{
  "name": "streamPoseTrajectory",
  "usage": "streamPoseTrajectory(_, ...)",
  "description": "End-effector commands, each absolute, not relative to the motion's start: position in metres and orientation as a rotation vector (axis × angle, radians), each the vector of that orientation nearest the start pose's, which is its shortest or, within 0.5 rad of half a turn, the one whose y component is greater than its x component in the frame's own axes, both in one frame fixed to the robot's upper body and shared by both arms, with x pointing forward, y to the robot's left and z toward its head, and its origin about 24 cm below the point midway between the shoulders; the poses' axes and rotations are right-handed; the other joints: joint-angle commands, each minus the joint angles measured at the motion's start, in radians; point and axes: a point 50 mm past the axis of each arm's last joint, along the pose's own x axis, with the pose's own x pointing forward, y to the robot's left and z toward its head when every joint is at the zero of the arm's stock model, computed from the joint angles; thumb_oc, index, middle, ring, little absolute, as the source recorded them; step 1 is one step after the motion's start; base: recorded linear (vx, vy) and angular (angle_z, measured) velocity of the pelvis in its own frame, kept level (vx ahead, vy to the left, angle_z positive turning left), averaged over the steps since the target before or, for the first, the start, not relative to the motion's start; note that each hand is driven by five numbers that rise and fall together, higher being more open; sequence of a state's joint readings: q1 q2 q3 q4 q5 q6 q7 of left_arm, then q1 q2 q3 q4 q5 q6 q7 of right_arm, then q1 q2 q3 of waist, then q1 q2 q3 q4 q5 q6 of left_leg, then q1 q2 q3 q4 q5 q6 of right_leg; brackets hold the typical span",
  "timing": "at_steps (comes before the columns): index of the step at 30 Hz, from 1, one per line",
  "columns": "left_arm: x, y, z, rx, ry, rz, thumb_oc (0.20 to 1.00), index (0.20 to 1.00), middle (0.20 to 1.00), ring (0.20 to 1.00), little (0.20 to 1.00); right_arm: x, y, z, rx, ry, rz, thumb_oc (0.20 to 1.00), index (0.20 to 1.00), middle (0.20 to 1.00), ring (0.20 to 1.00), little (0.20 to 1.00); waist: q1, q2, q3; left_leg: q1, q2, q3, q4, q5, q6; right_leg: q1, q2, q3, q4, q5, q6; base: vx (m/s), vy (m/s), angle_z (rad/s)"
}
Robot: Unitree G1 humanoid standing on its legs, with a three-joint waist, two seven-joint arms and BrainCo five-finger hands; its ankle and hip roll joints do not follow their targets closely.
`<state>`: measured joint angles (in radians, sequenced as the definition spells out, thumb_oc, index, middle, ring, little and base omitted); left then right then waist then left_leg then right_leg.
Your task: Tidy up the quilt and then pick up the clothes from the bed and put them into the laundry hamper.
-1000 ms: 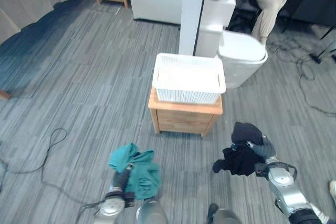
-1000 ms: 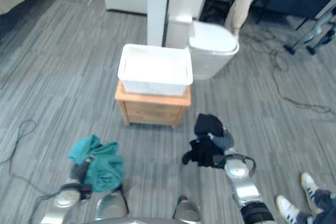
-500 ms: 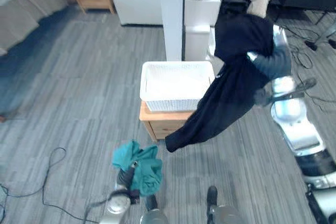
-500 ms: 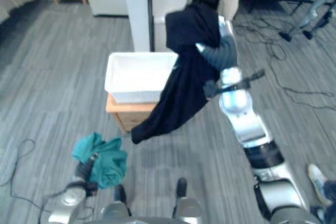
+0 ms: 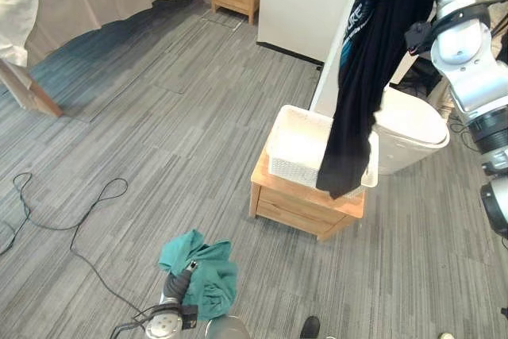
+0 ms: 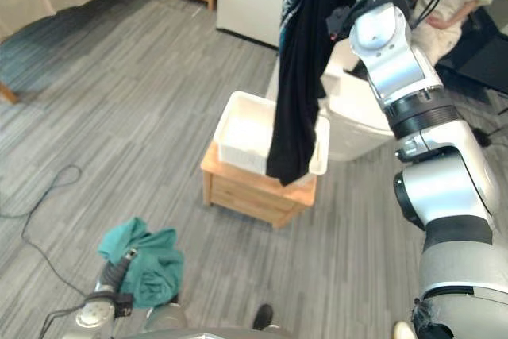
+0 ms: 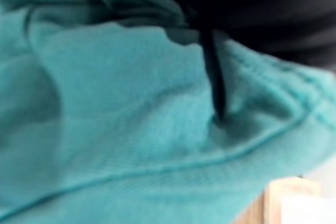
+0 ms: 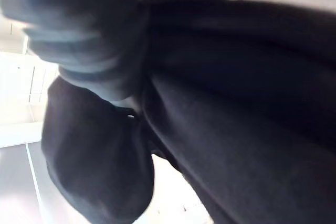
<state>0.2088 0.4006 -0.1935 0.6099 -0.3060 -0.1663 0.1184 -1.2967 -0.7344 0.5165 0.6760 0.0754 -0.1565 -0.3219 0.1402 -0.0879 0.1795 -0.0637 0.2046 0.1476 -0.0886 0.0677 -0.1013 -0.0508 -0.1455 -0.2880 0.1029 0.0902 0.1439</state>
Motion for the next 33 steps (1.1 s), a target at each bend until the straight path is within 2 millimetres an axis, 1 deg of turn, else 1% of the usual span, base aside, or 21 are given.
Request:
streamPoseTrajectory(1, 0.155, 0.268, -0.08, 0.224, 0.564, 0.196, 0.2, 0.2, 0.2, 0.2, 0.2, 0.359, -0.225, 0.395, -0.818, -0.855, -0.408, 0.2, 0.2, 0.2, 0.2, 0.2, 0.026, -0.009, 0.055, 0.137, 0.018, 0.0, 0.001, -0.065, -0.029, -0.105, -0.082, 0.021, 0.129, -0.07, 0.111, 0.11, -0.017, 0.29)
streamPoseTrajectory(2, 0.155, 0.268, -0.08, 0.224, 0.564, 0.196, 0.2, 0.2, 0.2, 0.2, 0.2, 0.359, -0.225, 0.395, -0.818, -0.855, -0.408, 0.2, 0.2, 0.2, 0.2, 0.2, 0.026, -0.009, 0.055, 0.137, 0.018, 0.0, 0.001, -0.065, -0.029, -0.105, -0.082, 0.021, 0.129, -0.07, 0.111, 0.2, -0.099, 0.25)
streamPoseTrajectory(3, 0.156, 0.272, -0.081, 0.221, 0.58, 0.207, 0.2, 0.2, 0.2, 0.2, 0.2, 0.359, -0.226, 0.397, -0.82, -0.846, -0.412, 0.2, 0.2, 0.2, 0.2, 0.2, 0.028, -0.017, 0.064, 0.146, 0.01, -0.015, 0.001, -0.074, -0.045, -0.109, -0.106, -0.015, -0.024, -0.043, 0.082, 0.34, -0.169, 0.23)
streamPoseTrajectory(5, 0.158, 0.277, -0.08, 0.218, 0.574, 0.225, 0.2, 0.2, 0.2, 0.2, 0.2, 0.357, -0.232, 0.401, -0.85, -0.837, -0.422, 0.2, 0.2, 0.2, 0.2, 0.2, 0.019, -0.018, 0.056, 0.167, 0.028, -0.033, 0.001, -0.101, -0.074, -0.088, -0.118, -0.044, -0.159, -0.008, 0.085, 0.47, -0.221, 0.29)
streamPoseTrajectory(7, 0.151, 0.278, -0.085, 0.199, 0.597, 0.251, 0.2, 0.2, 0.2, 0.2, 0.2, 0.358, -0.224, 0.399, -0.845, -0.846, -0.393, 0.2, 0.2, 0.2, 0.2, 0.2, 0.011, -0.026, 0.044, 0.198, 0.045, -0.025, 0.042, -0.12, -0.088, -0.08, -0.132, -0.042, -0.167, 0.013, 0.074, 0.43, -0.191, 0.45)
streamPoseTrajectory(9, 0.152, 0.277, -0.083, 0.181, 0.581, 0.265, 0.2, 0.2, 0.2, 0.2, 0.2, 0.359, -0.209, 0.399, -0.856, -0.877, -0.344, 0.2, 0.2, 0.2, 0.2, 0.2, 0.017, -0.008, 0.053, 0.151, 0.081, -0.037, 0.229, -0.078, -0.108, -0.028, -0.096, -0.046, -0.176, -0.006, 0.035, 0.32, -0.234, 0.36)
streamPoseTrajectory(10, 0.16, 0.275, -0.078, 0.158, 0.542, 0.276, 0.2, 0.2, 0.2, 0.2, 0.2, 0.358, -0.204, 0.398, -0.846, -0.897, -0.328, 0.2, 0.2, 0.2, 0.2, 0.2, 0.034, -0.007, 0.079, 0.04, 0.105, -0.059, 0.426, 0.018, -0.12, 0.027, -0.07, -0.076, -0.19, -0.041, -0.007, 0.26, -0.322, 0.16)
streamPoseTrajectory(13, 0.174, 0.262, -0.07, 0.133, 0.486, 0.242, 0.2, 0.2, 0.2, 0.2, 0.2, 0.361, -0.193, 0.383, -0.799, -0.893, -0.288, 0.2, 0.2, 0.2, 0.2, 0.2, 0.058, -0.015, 0.125, -0.086, 0.057, -0.062, 0.445, -0.033, -0.087, 0.066, -0.048, -0.06, -0.19, -0.085, -0.019, 0.26, -0.162, 0.17)
streamPoseTrajectory(14, 0.175, 0.259, -0.07, 0.132, 0.481, 0.232, 0.2, 0.2, 0.2, 0.2, 0.2, 0.362, -0.189, 0.372, -0.793, -0.888, -0.26, 0.2, 0.2, 0.2, 0.2, 0.2, 0.057, -0.013, 0.123, -0.084, 0.042, -0.059, 0.374, -0.058, -0.075, 0.064, -0.039, -0.049, -0.19, -0.095, -0.016, 0.23, 0.132, -0.22)
streamPoseTrajectory(15, 0.174, 0.257, -0.069, 0.125, 0.481, 0.233, 0.2, 0.2, 0.2, 0.2, 0.2, 0.359, -0.181, 0.35, -0.804, -0.889, -0.186, 0.2, 0.2, 0.2, 0.2, 0.2, 0.055, 0.012, 0.119, -0.097, 0.043, -0.068, 0.229, -0.017, -0.075, 0.07, -0.016, -0.026, -0.19, -0.112, -0.007, 0.25, 0.123, -0.39)
streamPoseTrajectory(16, 0.173, 0.257, -0.07, 0.127, 0.484, 0.232, 0.2, 0.2, 0.2, 0.2, 0.2, 0.358, -0.182, 0.348, -0.804, -0.885, -0.187, 0.2, 0.2, 0.2, 0.2, 0.2, 0.059, 0.011, 0.118, -0.087, 0.044, -0.065, 0.216, -0.012, -0.076, 0.073, -0.015, -0.024, -0.19, -0.114, -0.008, 0.23, 0.163, -0.55)
streamPoseTrajectory(17, 0.17, 0.255, -0.073, 0.128, 0.508, 0.222, 0.2, 0.2, 0.2, 0.2, 0.2, 0.359, -0.167, 0.318, -0.732, -0.852, -0.1, 0.2, 0.2, 0.2, 0.2, 0.2, 0.038, 0.027, 0.112, -0.046, 0.058, -0.045, 0.126, -0.003, -0.075, 0.086, 0.002, -0.019, -0.19, -0.126, -0.005, 0.09, 0.05, -0.57)
streamPoseTrajectory(21, 0.165, 0.25, -0.076, 0.141, 0.529, 0.196, 0.2, 0.2, 0.2, 0.2, 0.2, 0.349, -0.135, 0.272, -0.683, -0.823, 0.05, 0.2, 0.2, 0.2, 0.2, 0.2, 0.011, 0.025, 0.097, 0.017, 0.052, -0.019, 0.082, -0.007, -0.067, 0.096, 0.001, 0.0, -0.19, -0.115, 0.001, 0.09, 0.082, -0.47)
streamPoseTrajectory(23, 0.163, 0.244, -0.078, 0.148, 0.535, 0.184, 0.2, 0.2, 0.2, 0.2, 0.2, 0.336, -0.111, 0.216, -0.607, -0.717, 0.177, 0.2, 0.2, 0.2, 0.2, 0.2, -0.017, 0.027, 0.093, 0.067, 0.04, 0.012, 0.044, -0.012, -0.057, 0.093, -0.011, 0.031, -0.19, -0.098, 0.01, 0.07, 0.143, 0.06)
streamPoseTrajectory(24, 0.164, 0.243, -0.078, 0.152, 0.534, 0.182, 0.2, 0.2, 0.2, 0.2, 0.2, 0.334, -0.106, 0.193, -0.602, -0.65, 0.212, 0.2, 0.2, 0.2, 0.2, 0.2, -0.019, 0.028, 0.09, 0.082, 0.038, 0.02, 0.032, -0.013, -0.054, 0.094, -0.016, 0.037, -0.19, -0.095, 0.012, 0.06, 0.112, -0.01)
streamPoseTrajectory(25, 0.163, 0.244, -0.078, 0.153, 0.536, 0.182, 0.2, 0.2, 0.2, 0.2, 0.2, 0.334, -0.106, 0.192, -0.602, -0.648, 0.213, 0.2, 0.2, 0.2, 0.2, 0.2, -0.018, 0.027, 0.089, 0.085, 0.037, 0.022, 0.029, -0.012, -0.054, 0.094, -0.016, 0.038, -0.19, -0.096, 0.012, 0.05, 0.085, -0.21)
streamPoseTrajectory(26, 0.167, 0.244, -0.074, 0.161, 0.51, 0.18, 0.2, 0.2, 0.2, 0.2, 0.2, 0.333, -0.106, 0.16, -0.619, -0.532, 0.253, 0.2, 0.2, 0.2, 0.2, 0.2, -0.025, 0.029, 0.09, 0.097, 0.033, 0.034, 0.019, -0.018, -0.051, 0.094, -0.027, 0.043, -0.19, -0.09, 0.02, 0.02, 0.053, -0.23)
streamPoseTrajectory(27, 0.167, 0.245, -0.074, 0.162, 0.511, 0.181, 0.2, 0.2, 0.2, 0.2, 0.2, 0.333, -0.105, 0.159, -0.618, -0.531, 0.253, 0.2, 0.2, 0.2, 0.2, 0.2, -0.025, 0.028, 0.089, 0.097, 0.033, 0.035, 0.019, -0.019, -0.051, 0.094, -0.027, 0.044, -0.19, -0.091, 0.02, 0.03, 0.067, -0.24)
streamPoseTrajectory(28, 0.17, 0.245, -0.07, 0.171, 0.489, 0.176, 0.2, 0.2, 0.2, 0.2, 0.2, 0.332, -0.105, 0.14, -0.638, -0.461, 0.283, 0.467, 0.467, 0.467, 0.467, 0.467, -0.028, 0.03, 0.089, 0.1, 0.031, 0.038, 0.014, -0.02, -0.051, 0.092, -0.032, 0.042, -0.19, -0.088, 0.023, 0.02, 0.028, -0.12)
streamPoseTrajectory(29, 0.175, 0.247, -0.064, 0.186, 0.457, 0.168, 0.2, 0.2, 0.2, 0.2, 0.2, 0.332, -0.106, 0.127, -0.663, -0.406, 0.301, 1.0, 1.0, 1.0, 1.0, 1.0, -0.029, 0.031, 0.09, 0.099, 0.029, 0.039, 0.011, -0.02, -0.052, 0.09, -0.037, 0.04, -0.19, -0.086, 0.026, 0.02, 0.035, -0.06)
streamPoseTrajectory(33, 0.206, 0.252, -0.018, 0.271, 0.227, 0.136, 0.2, 0.2, 0.2, 0.2, 0.2, 0.339, -0.119, 0.098, -0.746, -0.268, 0.278, 1.0, 1.0, 1.0, 1.0, 1.0, -0.037, 0.034, 0.088, 0.099, 0.023, 0.038, 0.003, -0.02, -0.054, 0.084, -0.053, 0.042, -0.19, -0.077, 0.036, -0.01, 0.017, -0.01)
